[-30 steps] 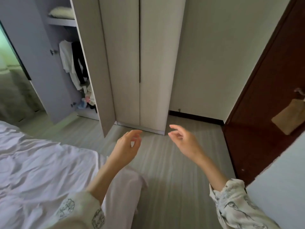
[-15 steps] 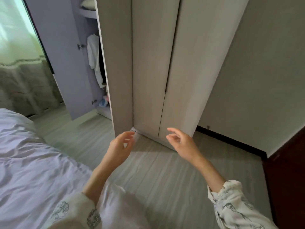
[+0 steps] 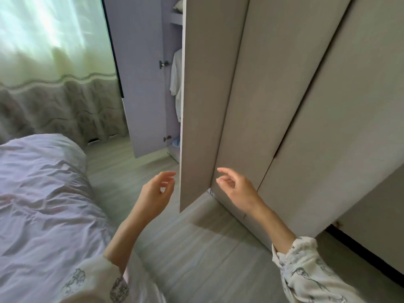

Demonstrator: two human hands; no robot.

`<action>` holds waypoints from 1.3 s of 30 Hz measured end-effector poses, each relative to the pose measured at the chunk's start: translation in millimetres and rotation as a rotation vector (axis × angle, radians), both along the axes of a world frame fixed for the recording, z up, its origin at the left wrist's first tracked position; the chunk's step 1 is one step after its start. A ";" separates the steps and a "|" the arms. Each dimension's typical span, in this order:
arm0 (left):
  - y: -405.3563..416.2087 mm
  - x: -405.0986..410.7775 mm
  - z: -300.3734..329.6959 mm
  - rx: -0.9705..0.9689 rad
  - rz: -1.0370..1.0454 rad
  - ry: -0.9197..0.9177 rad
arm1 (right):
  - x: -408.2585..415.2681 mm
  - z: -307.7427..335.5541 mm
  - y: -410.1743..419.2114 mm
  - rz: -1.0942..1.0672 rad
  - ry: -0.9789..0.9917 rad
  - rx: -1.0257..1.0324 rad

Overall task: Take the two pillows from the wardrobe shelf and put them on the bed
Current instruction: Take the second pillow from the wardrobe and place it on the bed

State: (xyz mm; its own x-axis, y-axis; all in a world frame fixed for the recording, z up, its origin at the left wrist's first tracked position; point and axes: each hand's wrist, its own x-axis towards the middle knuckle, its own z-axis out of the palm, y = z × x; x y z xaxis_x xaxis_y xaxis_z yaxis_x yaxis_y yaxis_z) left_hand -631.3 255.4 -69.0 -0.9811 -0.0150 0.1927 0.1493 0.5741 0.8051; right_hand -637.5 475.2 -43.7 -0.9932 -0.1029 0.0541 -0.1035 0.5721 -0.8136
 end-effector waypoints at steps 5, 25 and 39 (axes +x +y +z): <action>-17.2 -68.9 -0.3 -0.030 0.173 0.020 | -107.4 -1.0 -26.3 0.200 -0.012 0.017; -140.8 -262.8 22.2 -0.068 0.557 -0.003 | -383.3 5.5 -201.9 0.675 0.013 0.002; -333.3 -528.7 48.1 -0.116 0.430 0.101 | -614.7 43.1 -372.7 0.400 0.085 -0.109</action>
